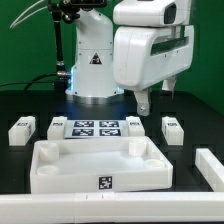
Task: Assemble desk
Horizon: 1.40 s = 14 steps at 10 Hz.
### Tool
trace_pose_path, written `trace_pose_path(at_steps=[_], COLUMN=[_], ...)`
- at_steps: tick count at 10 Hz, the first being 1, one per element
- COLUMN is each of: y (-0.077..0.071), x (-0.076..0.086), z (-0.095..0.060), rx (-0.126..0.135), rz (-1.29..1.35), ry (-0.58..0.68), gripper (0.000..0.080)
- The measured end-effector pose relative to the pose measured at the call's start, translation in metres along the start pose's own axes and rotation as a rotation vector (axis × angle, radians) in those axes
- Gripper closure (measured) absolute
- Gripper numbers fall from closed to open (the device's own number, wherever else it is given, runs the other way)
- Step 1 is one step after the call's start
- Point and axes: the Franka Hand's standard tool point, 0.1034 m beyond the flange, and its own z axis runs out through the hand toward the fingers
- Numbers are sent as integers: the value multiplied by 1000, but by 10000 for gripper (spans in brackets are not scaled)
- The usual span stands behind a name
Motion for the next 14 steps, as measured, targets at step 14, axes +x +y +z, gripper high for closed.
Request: trace_pose_path(at_steps=[14], y=[-6], x=[-95], z=[65], rx=[17], rz=[-568], ry=[0], gripper=[149])
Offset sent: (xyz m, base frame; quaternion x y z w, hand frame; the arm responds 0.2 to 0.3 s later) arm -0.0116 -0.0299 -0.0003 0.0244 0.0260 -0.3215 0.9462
